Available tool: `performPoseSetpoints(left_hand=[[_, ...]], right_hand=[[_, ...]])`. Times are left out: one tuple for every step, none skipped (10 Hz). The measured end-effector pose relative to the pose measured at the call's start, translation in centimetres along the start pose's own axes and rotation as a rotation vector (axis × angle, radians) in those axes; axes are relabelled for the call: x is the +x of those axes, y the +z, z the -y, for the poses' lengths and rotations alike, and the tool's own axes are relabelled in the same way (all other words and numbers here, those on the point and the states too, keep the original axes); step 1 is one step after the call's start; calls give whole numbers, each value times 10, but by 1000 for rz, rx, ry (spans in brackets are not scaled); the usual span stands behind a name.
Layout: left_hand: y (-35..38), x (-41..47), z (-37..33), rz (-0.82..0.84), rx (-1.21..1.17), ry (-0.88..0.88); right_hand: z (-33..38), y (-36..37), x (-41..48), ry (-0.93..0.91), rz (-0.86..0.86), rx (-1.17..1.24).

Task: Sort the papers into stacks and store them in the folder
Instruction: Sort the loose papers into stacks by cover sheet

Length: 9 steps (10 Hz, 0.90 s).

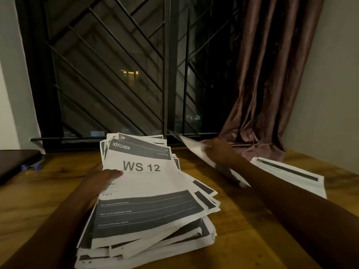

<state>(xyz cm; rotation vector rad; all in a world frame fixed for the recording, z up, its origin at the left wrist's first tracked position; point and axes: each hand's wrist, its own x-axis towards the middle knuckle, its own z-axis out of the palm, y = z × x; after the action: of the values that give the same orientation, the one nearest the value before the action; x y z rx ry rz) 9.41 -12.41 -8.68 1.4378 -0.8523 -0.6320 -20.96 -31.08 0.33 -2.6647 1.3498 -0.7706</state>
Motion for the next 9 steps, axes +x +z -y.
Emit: performPoseSetpoints(left_hand=[[0, -3, -4, 22, -2, 1], [-4, 0, -2, 15, 7, -20], [-5, 5, 2, 20, 44, -8], [-11, 19, 12, 6, 61, -25], [-15, 33, 23, -28, 58, -51], [-17, 42, 28, -43, 75, -51], [-22, 52, 32, -39, 94, -77], [-42, 92, 66, -2, -54, -151], [-40, 89, 69, 58, 11, -103]], right_hand=[[55, -22, 10, 37, -104, 439], [81, -42, 9, 65, -85, 840], [90, -51, 3, 112, -72, 1232], [89, -49, 2, 213, -97, 1426], [83, -26, -4, 296, 34, 1195], [71, 4, -23, 275, 289, 826], [64, 29, -37, 273, 398, 409], [62, 42, -40, 318, 389, 421], [67, 39, -42, 314, 391, 493]])
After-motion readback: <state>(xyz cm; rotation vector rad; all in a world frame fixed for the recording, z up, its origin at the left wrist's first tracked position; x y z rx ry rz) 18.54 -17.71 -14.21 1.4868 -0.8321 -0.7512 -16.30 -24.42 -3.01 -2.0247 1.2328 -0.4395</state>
